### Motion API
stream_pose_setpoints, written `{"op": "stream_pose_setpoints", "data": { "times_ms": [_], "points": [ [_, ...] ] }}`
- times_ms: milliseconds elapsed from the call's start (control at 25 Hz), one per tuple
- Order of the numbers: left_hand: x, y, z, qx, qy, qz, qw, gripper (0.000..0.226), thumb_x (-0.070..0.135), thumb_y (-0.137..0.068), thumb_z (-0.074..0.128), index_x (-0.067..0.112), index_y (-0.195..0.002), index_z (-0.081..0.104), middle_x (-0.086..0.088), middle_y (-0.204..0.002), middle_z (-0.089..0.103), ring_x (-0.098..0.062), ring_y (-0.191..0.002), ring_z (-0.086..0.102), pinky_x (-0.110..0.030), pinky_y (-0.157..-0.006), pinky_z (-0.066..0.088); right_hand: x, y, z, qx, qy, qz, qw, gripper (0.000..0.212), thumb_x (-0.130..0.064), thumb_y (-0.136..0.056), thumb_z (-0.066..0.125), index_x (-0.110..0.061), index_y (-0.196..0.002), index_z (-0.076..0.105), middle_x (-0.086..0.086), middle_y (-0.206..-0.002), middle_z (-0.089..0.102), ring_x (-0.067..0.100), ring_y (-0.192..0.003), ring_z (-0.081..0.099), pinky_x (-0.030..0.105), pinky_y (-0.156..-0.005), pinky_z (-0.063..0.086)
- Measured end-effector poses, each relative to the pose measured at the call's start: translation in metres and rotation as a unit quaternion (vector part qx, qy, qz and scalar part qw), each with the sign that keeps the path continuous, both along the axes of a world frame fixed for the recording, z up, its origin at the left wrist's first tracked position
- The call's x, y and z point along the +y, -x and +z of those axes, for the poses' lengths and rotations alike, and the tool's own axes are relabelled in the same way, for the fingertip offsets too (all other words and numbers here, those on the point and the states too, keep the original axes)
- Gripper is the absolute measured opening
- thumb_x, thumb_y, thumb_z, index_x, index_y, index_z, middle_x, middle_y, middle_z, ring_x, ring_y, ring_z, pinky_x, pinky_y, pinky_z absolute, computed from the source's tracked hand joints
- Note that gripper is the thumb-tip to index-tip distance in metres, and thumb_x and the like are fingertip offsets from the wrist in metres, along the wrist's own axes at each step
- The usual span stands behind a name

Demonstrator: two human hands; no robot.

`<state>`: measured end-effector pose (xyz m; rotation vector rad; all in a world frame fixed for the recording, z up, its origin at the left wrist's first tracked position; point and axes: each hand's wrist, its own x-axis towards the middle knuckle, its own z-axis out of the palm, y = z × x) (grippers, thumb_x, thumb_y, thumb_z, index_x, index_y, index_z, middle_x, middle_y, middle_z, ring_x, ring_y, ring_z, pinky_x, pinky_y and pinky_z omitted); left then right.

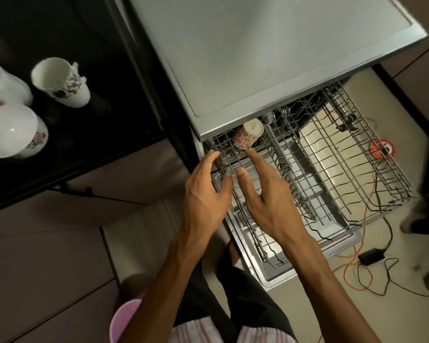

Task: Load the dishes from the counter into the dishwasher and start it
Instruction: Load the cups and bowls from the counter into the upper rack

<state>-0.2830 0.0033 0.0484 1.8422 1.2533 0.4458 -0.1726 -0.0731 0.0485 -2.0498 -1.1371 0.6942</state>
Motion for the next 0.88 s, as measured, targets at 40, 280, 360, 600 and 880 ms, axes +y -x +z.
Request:
{"op": "stream_pose_setpoints", "data": {
  "times_ms": [40, 280, 360, 600, 880],
  "points": [
    [0.0, 0.002, 0.004, -0.002, 0.0, 0.008, 1.0, 0.052, 0.027, -0.093, 0.062, 0.017, -0.142, 0.047, 0.001, -0.145, 0.05, -0.013, -0.136, 0.042, -0.022, -0.108, 0.033, 0.0, 0.002, 0.005, 0.002, -0.004, 0.003, 1.0, 0.054, -0.044, -0.103, 0.039, -0.018, -0.151, 0.033, -0.002, -0.154, 0.038, 0.009, -0.143, 0.031, 0.034, -0.116, 0.031],
    [0.006, 0.023, 0.029, -0.019, -0.009, 0.059, 0.998, 0.051, 0.026, -0.095, 0.061, 0.016, -0.143, 0.047, 0.002, -0.146, 0.048, -0.007, -0.136, 0.039, -0.004, -0.102, 0.027, 0.008, 0.014, 0.026, -0.005, -0.026, 0.035, 0.999, 0.052, -0.042, -0.105, 0.037, -0.017, -0.15, 0.034, -0.001, -0.154, 0.039, 0.009, -0.142, 0.032, 0.033, -0.116, 0.031],
    [0.01, 0.035, 0.034, -0.02, -0.019, 0.068, 0.997, 0.05, 0.027, -0.095, 0.061, 0.017, -0.142, 0.047, 0.003, -0.146, 0.049, -0.007, -0.136, 0.04, -0.008, -0.104, 0.029, 0.013, 0.021, 0.033, -0.008, -0.03, 0.046, 0.998, 0.052, -0.042, -0.105, 0.037, -0.018, -0.15, 0.034, -0.001, -0.153, 0.04, 0.009, -0.142, 0.033, 0.027, -0.115, 0.029],
    [0.025, 0.077, 0.042, -0.03, -0.015, 0.094, 0.995, 0.049, 0.029, -0.095, 0.06, 0.019, -0.141, 0.047, 0.006, -0.144, 0.049, 0.006, -0.129, 0.036, 0.007, -0.091, 0.025, 0.039, 0.055, 0.051, 0.008, -0.046, 0.088, 0.995, 0.051, -0.043, -0.105, 0.037, -0.019, -0.15, 0.032, -0.001, -0.152, 0.04, 0.01, -0.141, 0.035, 0.028, -0.114, 0.032],
    [0.05, 0.136, 0.051, -0.063, 0.003, 0.128, 0.99, 0.051, 0.026, -0.095, 0.061, 0.02, -0.143, 0.045, 0.009, -0.147, 0.044, 0.004, -0.132, 0.035, -0.007, -0.101, 0.031, 0.079, 0.107, 0.07, 0.003, -0.051, 0.138, 0.989, 0.054, -0.05, -0.102, 0.034, -0.025, -0.151, 0.031, -0.003, -0.154, 0.036, 0.013, -0.14, 0.038, 0.043, -0.109, 0.041]
  ]
}}
